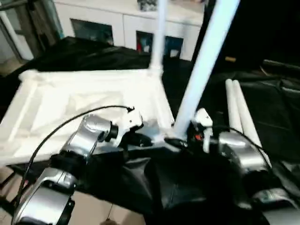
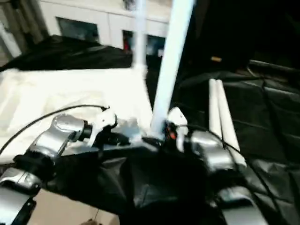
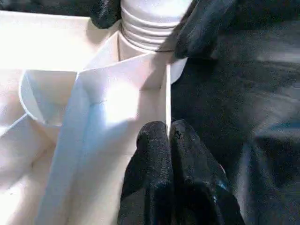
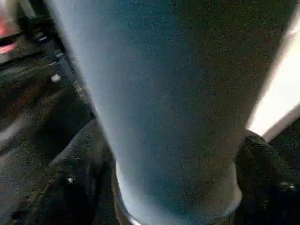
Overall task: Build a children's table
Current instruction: Rotate leg to tighten
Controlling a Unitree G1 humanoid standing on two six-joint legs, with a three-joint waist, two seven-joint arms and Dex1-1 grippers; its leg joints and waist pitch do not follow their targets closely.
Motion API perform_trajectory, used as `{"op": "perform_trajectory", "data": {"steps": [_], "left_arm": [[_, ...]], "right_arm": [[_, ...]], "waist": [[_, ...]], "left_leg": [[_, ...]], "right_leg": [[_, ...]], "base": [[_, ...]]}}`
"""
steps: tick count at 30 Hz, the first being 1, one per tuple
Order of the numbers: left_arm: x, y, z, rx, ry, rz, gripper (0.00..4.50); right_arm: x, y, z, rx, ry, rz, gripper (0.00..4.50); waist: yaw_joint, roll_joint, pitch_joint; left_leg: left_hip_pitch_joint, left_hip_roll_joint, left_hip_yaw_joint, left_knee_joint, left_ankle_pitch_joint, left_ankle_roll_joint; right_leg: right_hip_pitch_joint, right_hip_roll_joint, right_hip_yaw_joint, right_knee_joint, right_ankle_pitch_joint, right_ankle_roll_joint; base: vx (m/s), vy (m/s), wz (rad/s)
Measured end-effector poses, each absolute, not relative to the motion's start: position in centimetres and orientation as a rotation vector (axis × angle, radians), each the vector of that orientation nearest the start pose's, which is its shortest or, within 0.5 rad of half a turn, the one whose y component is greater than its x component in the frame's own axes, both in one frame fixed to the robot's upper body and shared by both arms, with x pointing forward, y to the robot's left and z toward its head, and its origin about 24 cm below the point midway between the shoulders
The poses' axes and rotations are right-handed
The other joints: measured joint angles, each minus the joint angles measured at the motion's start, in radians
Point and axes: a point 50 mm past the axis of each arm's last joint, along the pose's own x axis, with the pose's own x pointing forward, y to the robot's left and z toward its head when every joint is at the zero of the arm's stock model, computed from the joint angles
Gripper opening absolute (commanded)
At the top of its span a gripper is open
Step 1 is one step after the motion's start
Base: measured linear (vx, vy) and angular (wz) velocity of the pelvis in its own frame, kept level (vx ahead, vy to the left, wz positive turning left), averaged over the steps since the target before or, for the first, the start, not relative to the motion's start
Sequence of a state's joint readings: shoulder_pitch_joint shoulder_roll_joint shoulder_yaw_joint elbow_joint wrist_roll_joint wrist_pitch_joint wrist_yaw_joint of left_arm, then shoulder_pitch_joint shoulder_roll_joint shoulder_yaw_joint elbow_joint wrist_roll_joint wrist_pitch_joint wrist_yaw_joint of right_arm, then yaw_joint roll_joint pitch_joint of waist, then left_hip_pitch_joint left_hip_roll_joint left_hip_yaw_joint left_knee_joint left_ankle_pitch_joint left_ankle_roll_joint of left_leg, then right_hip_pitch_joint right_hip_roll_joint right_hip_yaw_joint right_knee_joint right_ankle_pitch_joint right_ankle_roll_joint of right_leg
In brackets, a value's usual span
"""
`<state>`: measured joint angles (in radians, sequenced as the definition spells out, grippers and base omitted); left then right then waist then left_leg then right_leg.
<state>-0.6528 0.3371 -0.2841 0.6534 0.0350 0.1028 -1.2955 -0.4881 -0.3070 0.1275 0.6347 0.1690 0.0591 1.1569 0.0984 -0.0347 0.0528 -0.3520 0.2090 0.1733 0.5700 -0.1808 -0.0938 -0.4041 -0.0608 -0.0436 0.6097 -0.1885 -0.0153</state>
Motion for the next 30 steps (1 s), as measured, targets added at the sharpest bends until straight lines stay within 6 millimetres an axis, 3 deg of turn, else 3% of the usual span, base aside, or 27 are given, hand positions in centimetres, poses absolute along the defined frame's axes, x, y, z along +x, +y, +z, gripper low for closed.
{"op": "perform_trajectory", "data": {"steps": [6,13,17,20,25,28,30], "left_arm": [[31.9,12.4,5.7,0.391,0.475,-1.458,0.00],[32.0,12.6,5.5,0.378,0.472,-1.433,0.00],[32.9,12.3,5.3,0.352,0.463,-1.281,0.00],[33.7,10.8,5.1,0.329,0.456,-1.165,0.00],[34.3,8.4,5.0,0.317,0.444,-1.048,0.00],[34.4,8.0,5.0,0.309,0.442,-1.026,0.00],[34.4,8.0,5.1,0.306,0.442,-1.025,0.00]], "right_arm": [[30.0,-14.7,3.6,-0.032,0.340,1.239,2.81],[30.1,-14.4,3.5,-0.026,0.349,1.196,2.77],[32.1,-13.1,3.1,-0.016,0.330,0.961,2.75],[33.8,-12.3,2.9,0.011,0.323,0.728,2.75],[35.3,-11.7,3.0,0.054,0.322,0.480,2.74],[35.6,-11.4,3.0,0.049,0.311,0.434,2.74],[35.6,-11.3,3.0,0.050,0.299,0.434,3.30]], "waist": [[0.003,0.000,0.000],[0.001,0.000,0.000],[-0.020,-0.001,-0.001],[-0.039,0.001,-0.001],[-0.041,0.006,-0.004],[-0.040,0.010,-0.006],[-0.040,0.010,-0.006]], "left_leg": [[0.000,0.000,0.000,0.000,0.000,0.000],[0.001,0.000,0.000,0.000,0.000,0.000],[0.003,0.000,-0.002,0.001,0.000,0.000],[0.003,-0.001,-0.003,0.001,0.001,-0.002],[0.003,-0.001,-0.002,0.001,0.001,-0.002],[0.002,-0.001,-0.001,0.000,0.001,-0.001],[0.002,-0.001,-0.001,-0.001,0.001,-0.001]], "right_leg": [[0.000,0.000,0.000,0.000,0.000,0.000],[0.000,0.000,0.000,0.000,0.000,0.000],[0.004,0.000,0.001,0.001,-0.002,0.004],[0.004,-0.001,0.002,0.000,-0.002,0.004],[0.004,-0.001,0.002,0.000,0.002,-0.001],[0.003,-0.001,0.002,0.000,0.001,0.001],[0.003,-0.001,0.002,0.000,0.000,0.001]], "base": [[0.000,0.000,0.00],[0.000,0.000,0.00],[0.000,0.000,0.00],[0.000,0.000,0.00],[0.000,0.000,0.00],[0.000,0.000,0.00],[0.000,0.000,0.00]]}}
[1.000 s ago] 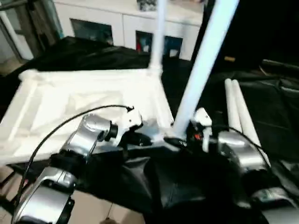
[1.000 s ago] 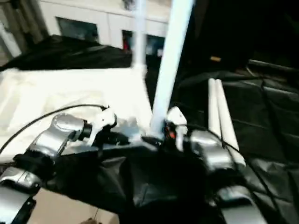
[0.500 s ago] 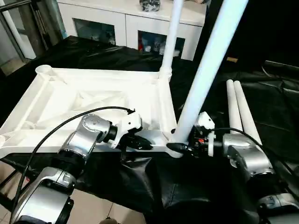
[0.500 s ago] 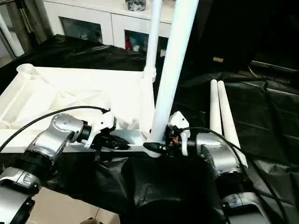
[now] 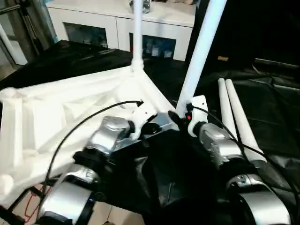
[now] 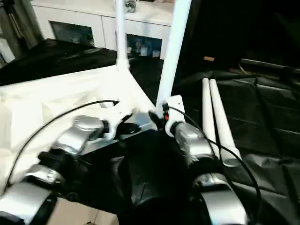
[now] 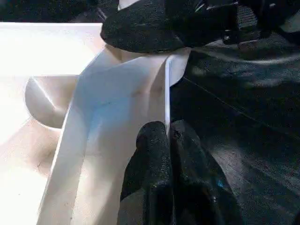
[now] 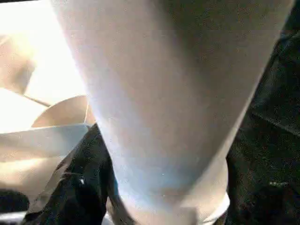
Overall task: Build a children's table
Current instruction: Rotate leg to tighten
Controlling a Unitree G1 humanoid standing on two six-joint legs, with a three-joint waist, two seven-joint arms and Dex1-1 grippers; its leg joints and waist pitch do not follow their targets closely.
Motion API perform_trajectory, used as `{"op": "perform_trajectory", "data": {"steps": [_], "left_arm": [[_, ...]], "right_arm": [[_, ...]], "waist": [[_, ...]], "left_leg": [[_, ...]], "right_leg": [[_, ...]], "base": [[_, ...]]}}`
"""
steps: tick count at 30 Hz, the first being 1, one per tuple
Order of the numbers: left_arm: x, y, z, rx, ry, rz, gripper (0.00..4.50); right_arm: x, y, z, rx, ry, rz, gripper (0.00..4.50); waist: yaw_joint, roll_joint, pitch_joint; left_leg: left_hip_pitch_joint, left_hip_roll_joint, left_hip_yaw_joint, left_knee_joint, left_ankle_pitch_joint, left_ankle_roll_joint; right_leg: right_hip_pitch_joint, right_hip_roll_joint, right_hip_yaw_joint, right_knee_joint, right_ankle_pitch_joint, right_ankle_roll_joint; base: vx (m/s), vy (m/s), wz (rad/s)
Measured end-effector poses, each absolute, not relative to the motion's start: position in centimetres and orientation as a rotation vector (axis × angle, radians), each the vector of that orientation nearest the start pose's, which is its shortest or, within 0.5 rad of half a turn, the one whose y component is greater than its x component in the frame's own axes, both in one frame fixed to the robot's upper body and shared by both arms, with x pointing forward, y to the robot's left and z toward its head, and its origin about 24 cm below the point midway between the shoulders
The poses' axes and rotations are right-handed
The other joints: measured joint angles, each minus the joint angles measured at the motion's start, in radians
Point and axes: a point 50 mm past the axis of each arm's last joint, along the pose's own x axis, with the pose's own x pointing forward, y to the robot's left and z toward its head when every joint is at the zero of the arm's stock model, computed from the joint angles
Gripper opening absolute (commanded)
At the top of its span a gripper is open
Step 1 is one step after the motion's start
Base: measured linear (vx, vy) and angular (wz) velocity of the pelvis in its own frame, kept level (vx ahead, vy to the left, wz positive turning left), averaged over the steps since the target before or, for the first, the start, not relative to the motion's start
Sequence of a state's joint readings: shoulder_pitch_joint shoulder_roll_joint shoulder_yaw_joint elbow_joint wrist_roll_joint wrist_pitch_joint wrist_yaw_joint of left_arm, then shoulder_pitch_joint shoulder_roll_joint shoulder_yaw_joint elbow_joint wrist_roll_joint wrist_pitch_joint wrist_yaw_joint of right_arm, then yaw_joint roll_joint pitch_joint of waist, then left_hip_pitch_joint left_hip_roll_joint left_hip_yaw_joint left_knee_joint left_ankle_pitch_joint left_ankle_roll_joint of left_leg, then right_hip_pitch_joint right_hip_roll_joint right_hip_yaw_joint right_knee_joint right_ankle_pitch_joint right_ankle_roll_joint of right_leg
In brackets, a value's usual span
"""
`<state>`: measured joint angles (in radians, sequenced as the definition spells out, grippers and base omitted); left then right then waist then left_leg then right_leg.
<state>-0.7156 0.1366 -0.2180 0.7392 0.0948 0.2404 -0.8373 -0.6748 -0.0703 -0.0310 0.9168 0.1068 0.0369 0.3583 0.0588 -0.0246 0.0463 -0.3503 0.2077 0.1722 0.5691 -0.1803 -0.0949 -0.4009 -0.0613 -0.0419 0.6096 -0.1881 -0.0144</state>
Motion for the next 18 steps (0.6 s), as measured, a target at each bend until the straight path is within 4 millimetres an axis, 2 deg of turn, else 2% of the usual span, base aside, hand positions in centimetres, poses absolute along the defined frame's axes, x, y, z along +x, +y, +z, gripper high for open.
{"op": "perform_trajectory", "data": {"steps": [5,9,18], "left_arm": [[34.3,8.5,5.1,0.320,0.445,-1.050,0.00],[34.0,9.1,5.3,0.337,0.436,-1.118,0.00],[32.5,11.6,5.5,0.364,0.454,-1.359,0.00]], "right_arm": [[35.4,-11.3,2.9,0.048,0.284,0.501,3.71],[35.0,-11.6,3.0,0.033,0.257,0.604,3.71],[31.4,-14.1,3.0,-0.006,0.266,1.057,3.71]], "waist": [[-0.003,0.001,0.000],[-0.003,0.002,0.001],[0.013,0.002,0.003]], "left_leg": [[0.000,0.000,0.000,0.000,0.000,0.000],[-0.001,0.000,0.000,0.000,0.000,0.000],[-0.004,0.001,0.001,0.002,-0.001,0.003]], "right_leg": [[-0.001,0.000,0.000,0.000,0.000,0.000],[-0.003,0.000,-0.001,0.000,0.000,0.000],[-0.003,0.000,-0.002,-0.002,-0.001,-0.001]], "base": [[0.000,0.000,0.00],[0.000,0.000,0.00],[0.000,0.000,0.00]]}}
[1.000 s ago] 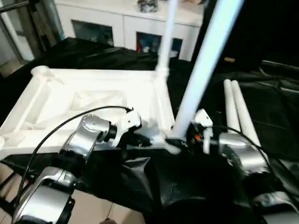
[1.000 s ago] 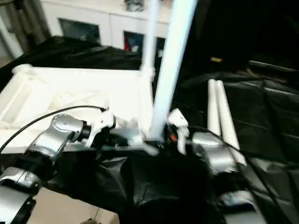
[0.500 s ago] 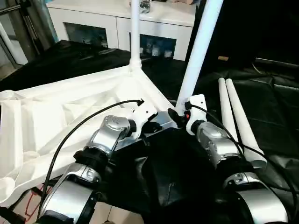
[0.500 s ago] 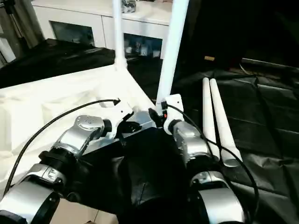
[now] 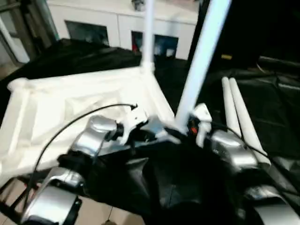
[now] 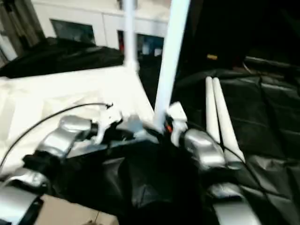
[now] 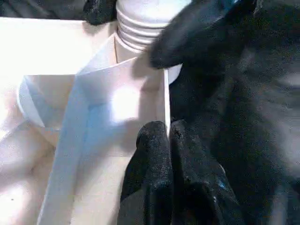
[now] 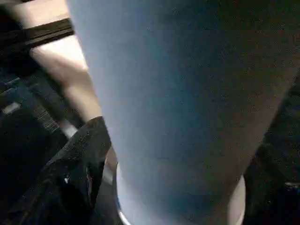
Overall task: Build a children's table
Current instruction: Rotate leg to tighten
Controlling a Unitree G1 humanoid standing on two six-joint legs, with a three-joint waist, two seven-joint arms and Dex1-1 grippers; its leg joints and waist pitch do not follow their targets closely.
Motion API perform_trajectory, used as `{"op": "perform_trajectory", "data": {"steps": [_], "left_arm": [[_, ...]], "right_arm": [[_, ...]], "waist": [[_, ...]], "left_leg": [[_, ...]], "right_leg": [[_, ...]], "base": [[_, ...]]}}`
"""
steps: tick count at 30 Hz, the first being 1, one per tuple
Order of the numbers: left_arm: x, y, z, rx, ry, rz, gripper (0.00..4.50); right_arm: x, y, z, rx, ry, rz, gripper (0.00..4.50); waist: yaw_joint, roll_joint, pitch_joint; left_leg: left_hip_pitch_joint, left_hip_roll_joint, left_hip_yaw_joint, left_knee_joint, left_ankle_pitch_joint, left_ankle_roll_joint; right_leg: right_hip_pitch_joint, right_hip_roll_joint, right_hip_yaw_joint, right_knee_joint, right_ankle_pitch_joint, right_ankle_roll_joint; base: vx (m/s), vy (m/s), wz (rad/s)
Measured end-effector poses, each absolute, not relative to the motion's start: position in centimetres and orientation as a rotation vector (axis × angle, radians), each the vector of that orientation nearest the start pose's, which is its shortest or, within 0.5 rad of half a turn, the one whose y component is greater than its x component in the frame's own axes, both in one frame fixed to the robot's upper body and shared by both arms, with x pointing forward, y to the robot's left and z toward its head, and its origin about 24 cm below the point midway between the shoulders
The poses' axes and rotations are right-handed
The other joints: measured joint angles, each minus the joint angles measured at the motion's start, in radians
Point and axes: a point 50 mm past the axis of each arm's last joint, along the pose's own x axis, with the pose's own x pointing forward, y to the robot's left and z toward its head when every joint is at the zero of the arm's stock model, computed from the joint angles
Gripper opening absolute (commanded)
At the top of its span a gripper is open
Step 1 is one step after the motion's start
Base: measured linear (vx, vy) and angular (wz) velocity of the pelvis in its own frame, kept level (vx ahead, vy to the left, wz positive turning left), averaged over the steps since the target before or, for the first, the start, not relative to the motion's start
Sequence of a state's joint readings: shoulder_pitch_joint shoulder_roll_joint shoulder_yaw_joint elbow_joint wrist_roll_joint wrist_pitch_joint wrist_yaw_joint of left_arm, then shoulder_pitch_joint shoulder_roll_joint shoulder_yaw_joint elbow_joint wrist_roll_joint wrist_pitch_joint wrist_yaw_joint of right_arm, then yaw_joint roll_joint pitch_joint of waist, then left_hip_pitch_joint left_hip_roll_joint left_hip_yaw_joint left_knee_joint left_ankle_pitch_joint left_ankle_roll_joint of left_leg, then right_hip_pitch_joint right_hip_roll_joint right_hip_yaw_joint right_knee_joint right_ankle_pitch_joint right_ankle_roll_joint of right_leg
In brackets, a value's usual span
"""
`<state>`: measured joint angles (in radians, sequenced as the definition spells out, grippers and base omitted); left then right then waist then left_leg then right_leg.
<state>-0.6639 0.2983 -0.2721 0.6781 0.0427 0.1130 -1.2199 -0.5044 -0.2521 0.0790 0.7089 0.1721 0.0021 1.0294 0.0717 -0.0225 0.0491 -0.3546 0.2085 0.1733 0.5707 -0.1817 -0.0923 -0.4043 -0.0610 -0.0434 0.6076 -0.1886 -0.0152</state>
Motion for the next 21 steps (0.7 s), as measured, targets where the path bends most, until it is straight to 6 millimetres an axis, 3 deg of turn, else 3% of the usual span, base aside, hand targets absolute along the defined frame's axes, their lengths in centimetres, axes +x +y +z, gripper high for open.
{"op": "perform_trajectory", "data": {"steps": [5,9,15,19,21], "left_arm": [[32.2,11.9,5.4,0.380,0.460,-1.427,0.00],[32.1,12.0,5.4,0.387,0.462,-1.457,0.00],[32.2,12.1,5.4,0.387,0.462,-1.463,0.00],[32.5,12.5,5.4,0.380,0.466,-1.401,0.00],[33.0,12.4,5.4,0.382,0.459,-1.306,0.00]], "right_arm": [[30.4,-14.9,3.2,-0.010,0.321,1.182,3.36],[30.1,-15.1,3.4,-0.016,0.346,1.220,2.97],[30.1,-15.0,3.4,-0.012,0.353,1.220,2.76],[30.7,-14.2,3.1,-0.002,0.342,1.121,2.74],[32.0,-13.2,3.0,0.008,0.327,0.983,2.73]], "waist": [[0.018,-0.001,0.000],[0.020,-0.001,0.000],[0.019,-0.002,0.000],[0.012,-0.006,-0.001],[-0.005,-0.011,-0.001]], "left_leg": [[0.000,0.000,0.000,0.002,0.000,0.000],[0.000,0.000,0.000,0.002,0.000,0.000],[0.000,0.000,0.000,0.002,0.000,0.000],[0.003,0.000,0.000,0.002,0.000,-0.001],[0.004,0.000,-0.002,0.001,0.001,-0.002]], "right_leg": [[0.000,0.000,0.000,0.002,0.000,0.000],[0.000,0.000,0.000,0.002,0.000,0.000],[0.000,0.000,0.000,0.002,0.000,0.001],[0.001,0.000,0.001,0.003,0.000,0.001],[0.002,0.000,0.001,0.004,0.000,0.001]], "base": [[0.000,0.000,0.00],[0.000,0.000,0.00],[0.000,0.000,0.00],[0.000,0.000,0.00],[0.000,0.000,0.00]]}}
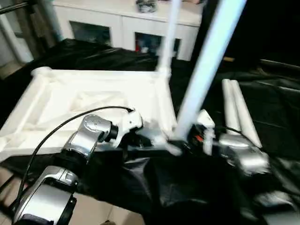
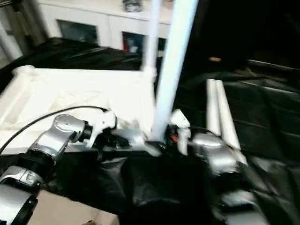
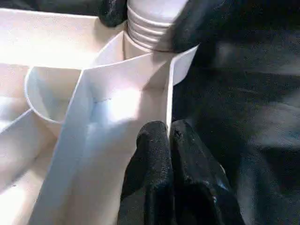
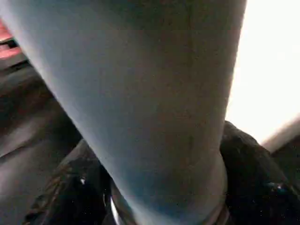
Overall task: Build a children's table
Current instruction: Rotate leg to tighten
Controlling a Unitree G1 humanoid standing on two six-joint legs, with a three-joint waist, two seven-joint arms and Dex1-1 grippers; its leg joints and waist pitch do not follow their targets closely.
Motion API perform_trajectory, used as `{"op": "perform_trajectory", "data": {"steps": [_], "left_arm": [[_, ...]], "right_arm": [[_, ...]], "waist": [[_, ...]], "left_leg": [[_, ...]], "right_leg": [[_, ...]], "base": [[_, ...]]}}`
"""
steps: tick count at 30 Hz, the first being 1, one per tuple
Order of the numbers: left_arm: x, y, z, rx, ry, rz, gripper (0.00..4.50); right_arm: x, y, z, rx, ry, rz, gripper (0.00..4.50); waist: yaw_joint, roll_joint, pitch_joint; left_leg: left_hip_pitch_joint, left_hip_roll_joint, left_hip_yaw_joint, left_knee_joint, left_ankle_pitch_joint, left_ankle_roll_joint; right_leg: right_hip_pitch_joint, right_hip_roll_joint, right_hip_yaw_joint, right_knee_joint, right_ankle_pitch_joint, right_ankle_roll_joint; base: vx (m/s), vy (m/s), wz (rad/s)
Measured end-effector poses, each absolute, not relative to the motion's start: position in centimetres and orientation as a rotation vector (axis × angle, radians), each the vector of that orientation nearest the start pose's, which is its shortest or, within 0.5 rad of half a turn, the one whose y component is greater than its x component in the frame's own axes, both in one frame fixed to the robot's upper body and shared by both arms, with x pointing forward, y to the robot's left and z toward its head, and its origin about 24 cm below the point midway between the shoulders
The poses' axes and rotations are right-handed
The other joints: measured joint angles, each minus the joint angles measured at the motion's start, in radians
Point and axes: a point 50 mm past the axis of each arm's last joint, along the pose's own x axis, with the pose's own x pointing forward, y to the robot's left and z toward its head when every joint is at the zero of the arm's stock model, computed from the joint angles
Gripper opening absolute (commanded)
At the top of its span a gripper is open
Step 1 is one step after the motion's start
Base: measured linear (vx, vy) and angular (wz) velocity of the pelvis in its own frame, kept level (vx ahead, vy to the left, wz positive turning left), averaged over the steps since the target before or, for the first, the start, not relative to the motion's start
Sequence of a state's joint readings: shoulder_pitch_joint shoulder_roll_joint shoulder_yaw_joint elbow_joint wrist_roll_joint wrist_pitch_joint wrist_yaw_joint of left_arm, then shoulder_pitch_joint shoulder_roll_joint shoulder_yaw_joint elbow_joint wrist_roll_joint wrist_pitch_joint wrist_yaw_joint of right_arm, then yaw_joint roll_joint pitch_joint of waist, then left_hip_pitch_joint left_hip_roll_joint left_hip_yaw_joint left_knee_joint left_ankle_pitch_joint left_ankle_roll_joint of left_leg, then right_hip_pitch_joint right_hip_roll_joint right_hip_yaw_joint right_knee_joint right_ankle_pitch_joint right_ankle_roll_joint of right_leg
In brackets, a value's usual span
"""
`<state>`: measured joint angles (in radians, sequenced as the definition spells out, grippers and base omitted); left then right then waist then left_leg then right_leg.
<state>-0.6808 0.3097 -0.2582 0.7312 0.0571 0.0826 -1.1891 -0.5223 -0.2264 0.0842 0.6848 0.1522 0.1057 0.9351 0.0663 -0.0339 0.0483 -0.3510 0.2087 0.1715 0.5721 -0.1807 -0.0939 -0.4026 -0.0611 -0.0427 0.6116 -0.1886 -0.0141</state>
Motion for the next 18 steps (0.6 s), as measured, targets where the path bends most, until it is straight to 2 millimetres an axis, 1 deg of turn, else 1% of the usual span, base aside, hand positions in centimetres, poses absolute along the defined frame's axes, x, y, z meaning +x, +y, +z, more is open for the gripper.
{"op": "perform_trajectory", "data": {"steps": [1,4,7,10,12,13,14,15,17,18], "left_arm": [[33.4,12.1,5.4,0.377,0.456,-1.252,0.00],[34.1,10.4,5.4,0.357,0.447,-1.141,0.00],[34.4,8.5,5.3,0.342,0.440,-1.078,0.00],[34.6,7.4,5.4,0.334,0.438,-1.040,0.00],[34.7,6.9,5.4,0.330,0.437,-1.032,0.00],[34.7,6.8,5.4,0.330,0.436,-1.031,0.00],[34.7,6.8,5.4,0.330,0.435,-1.031,0.00],[34.7,6.8,5.4,0.331,0.435,-1.030,0.00],[34.9,6.6,5.3,0.336,0.428,-1.029,0.00],[35.0,6.5,5.3,0.338,0.425,-1.029,0.00]], "right_arm": [[32.9,-12.7,3.0,0.016,0.324,0.883,2.73],[34.7,-12.0,3.1,0.059,0.324,0.642,2.72],[35.6,-11.8,3.1,0.085,0.323,0.499,2.72],[36.1,-11.7,3.3,0.095,0.320,0.409,2.72],[36.1,-11.8,3.3,0.096,0.307,0.382,2.72],[36.1,-11.8,3.3,0.103,0.300,0.376,3.07],[36.1,-11.8,3.3,0.107,0.297,0.373,3.28],[36.1,-11.8,3.2,0.109,0.297,0.372,3.42],[36.1,-11.8,3.2,0.104,0.289,0.363,3.62],[36.2,-11.8,3.3,0.095,0.281,0.357,3.62]], "waist": [[-0.012,-0.003,0.001],[-0.029,-0.007,0.003],[-0.027,-0.006,0.003],[-0.016,-0.004,0.003],[-0.010,-0.001,0.003],[-0.009,0.001,0.003],[-0.008,0.001,0.003],[-0.008,0.002,0.003],[-0.007,0.010,0.003],[-0.006,0.012,0.003]], "left_leg": [[0.001,0.000,-0.001,0.000,0.000,0.000],[0.001,0.000,-0.001,0.001,0.001,-0.001],[0.001,-0.001,0.000,0.001,0.000,-0.001],[0.000,-0.001,0.001,-0.001,0.000,0.000],[-0.001,-0.001,0.002,-0.001,-0.001,0.001],[-0.001,-0.001,0.002,-0.001,-0.001,0.001],[-0.001,-0.001,0.002,-0.001,-0.001,0.001],[-0.001,-0.001,0.002,-0.001,-0.001,0.001],[-0.001,-0.001,0.002,0.000,-0.001,0.001],[-0.001,-0.001,0.002,0.001,-0.001,0.001]], "right_leg": [[0.000,0.000,0.000,-0.001,-0.002,0.003],[-0.001,0.000,0.001,-0.002,-0.001,0.003],[-0.001,0.000,0.002,-0.001,0.002,-0.002],[-0.001,0.000,0.001,-0.002,0.001,-0.001],[-0.001,0.000,0.001,-0.002,0.000,-0.001],[-0.001,0.000,0.001,-0.003,0.000,-0.001],[-0.001,0.000,0.001,-0.003,0.000,-0.001],[-0.001,0.000,0.001,-0.003,0.000,-0.001],[0.000,0.000,0.002,-0.003,0.001,-0.001],[0.000,0.000,0.002,-0.003,0.001,-0.001]], "base": [[0.000,0.000,0.00],[0.000,0.000,0.00],[0.000,0.000,0.00],[0.000,0.000,0.00],[0.000,0.000,0.00],[0.000,0.000,0.00],[0.000,0.000,0.00],[0.000,0.000,0.00],[0.000,0.000,0.00],[0.000,0.000,0.00]]}}
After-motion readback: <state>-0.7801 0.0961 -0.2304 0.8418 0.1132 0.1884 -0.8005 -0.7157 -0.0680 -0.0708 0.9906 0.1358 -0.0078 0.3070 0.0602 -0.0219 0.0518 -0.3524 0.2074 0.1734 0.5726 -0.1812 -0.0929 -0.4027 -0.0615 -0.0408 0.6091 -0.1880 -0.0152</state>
